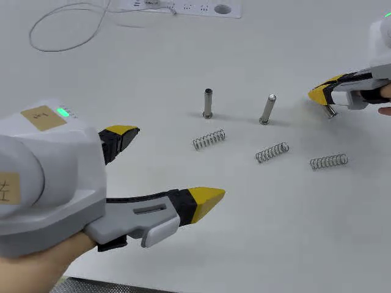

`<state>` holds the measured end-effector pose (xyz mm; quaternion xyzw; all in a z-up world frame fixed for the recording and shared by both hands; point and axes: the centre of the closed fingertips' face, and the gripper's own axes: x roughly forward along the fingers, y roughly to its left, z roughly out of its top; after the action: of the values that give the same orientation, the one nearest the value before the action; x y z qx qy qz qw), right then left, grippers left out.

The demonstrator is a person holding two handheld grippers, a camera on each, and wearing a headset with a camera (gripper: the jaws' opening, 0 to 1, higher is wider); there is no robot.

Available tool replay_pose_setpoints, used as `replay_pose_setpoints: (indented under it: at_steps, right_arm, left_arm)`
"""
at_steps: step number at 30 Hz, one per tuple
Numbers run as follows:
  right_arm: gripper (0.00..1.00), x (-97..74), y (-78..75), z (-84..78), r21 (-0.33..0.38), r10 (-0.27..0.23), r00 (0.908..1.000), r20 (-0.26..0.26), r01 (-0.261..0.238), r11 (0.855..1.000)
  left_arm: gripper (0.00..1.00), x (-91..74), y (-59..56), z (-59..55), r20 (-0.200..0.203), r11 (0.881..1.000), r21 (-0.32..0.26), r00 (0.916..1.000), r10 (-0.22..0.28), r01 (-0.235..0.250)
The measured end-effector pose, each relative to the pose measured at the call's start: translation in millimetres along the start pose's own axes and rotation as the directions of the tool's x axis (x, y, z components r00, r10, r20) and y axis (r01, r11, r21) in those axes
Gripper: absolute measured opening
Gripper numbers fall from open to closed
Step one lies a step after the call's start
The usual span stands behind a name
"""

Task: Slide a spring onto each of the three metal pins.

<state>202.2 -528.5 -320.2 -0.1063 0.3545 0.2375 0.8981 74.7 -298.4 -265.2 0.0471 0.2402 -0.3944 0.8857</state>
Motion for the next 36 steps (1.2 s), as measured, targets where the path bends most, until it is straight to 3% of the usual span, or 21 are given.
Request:
replay_pose_setpoints:
  at_steps: [17, 36]
  right_arm:
    - [0.09, -29.8, 21.8, 1.0, 0.038, -0.021, 0.9984, 0.052, 0.019, 0.999]
    - [0.09, -28.1, 12.2, -9.9, 0.071, -0.026, 0.9980, 0.058, 0.022, 0.997]
  left_arm:
    - [0.87, -2.2, -2.4, 4.3, 0.010, 1.000, 0.019, 0.9999, -0.004, 0.004]
    - [0.87, -5.5, 0.9, 9.8, 0.026, 1.000, 0.029, 0.9996, 0.007, -0.008]
